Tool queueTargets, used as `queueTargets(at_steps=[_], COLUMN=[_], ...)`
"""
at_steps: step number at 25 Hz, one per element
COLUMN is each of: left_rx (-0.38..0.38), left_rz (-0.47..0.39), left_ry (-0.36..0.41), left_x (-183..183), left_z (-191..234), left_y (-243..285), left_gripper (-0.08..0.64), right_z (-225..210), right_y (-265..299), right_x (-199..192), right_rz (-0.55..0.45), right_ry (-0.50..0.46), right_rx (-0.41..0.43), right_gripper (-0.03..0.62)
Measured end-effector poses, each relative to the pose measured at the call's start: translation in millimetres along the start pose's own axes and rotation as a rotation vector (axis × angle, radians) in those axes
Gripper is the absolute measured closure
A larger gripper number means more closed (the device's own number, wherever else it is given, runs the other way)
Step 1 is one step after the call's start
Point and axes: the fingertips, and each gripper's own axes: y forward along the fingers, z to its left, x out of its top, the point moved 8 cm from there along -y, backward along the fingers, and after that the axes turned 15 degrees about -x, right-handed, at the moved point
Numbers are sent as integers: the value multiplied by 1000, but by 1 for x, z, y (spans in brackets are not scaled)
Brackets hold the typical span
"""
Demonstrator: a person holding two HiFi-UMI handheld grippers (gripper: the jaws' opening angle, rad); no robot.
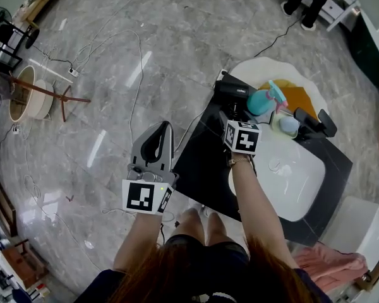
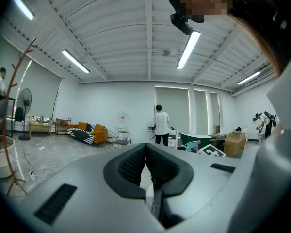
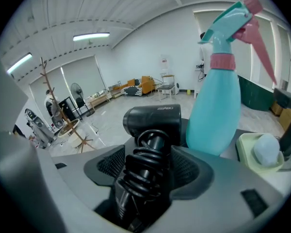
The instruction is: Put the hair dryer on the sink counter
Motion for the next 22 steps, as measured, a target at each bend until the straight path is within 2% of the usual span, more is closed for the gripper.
queueTargets(at_steps=[3, 5, 9, 10, 11, 17, 22], left_rx=[17, 20, 21, 17, 12, -5, -12], left_rz=[-7, -13, -30, -31, -31, -46, -79], left_ry=[5, 11, 20, 20, 19, 37, 55], left_x=[6, 13, 34, 41, 48, 95, 128], left_z=[3, 3, -4, -7, -11, -34, -58], left_y=[-3, -4, -10, -12, -13, -25, -41], left_gripper=[541, 541, 541, 541, 541, 541, 541], right_z=[-5, -7, -12, -12, -13, -18, -34], right_y=[-22, -42, -94, -110, -127, -239, -323], right_x=[6, 14, 36, 42, 48, 84, 103], right_rz=[-43, -83, -199, -232, -267, -522, -731], right_ry=[2, 16, 35, 36, 35, 3, 4], right_rx=[19, 41, 96, 111, 128, 195, 171], right_gripper=[287, 315, 485, 560, 575, 575, 577])
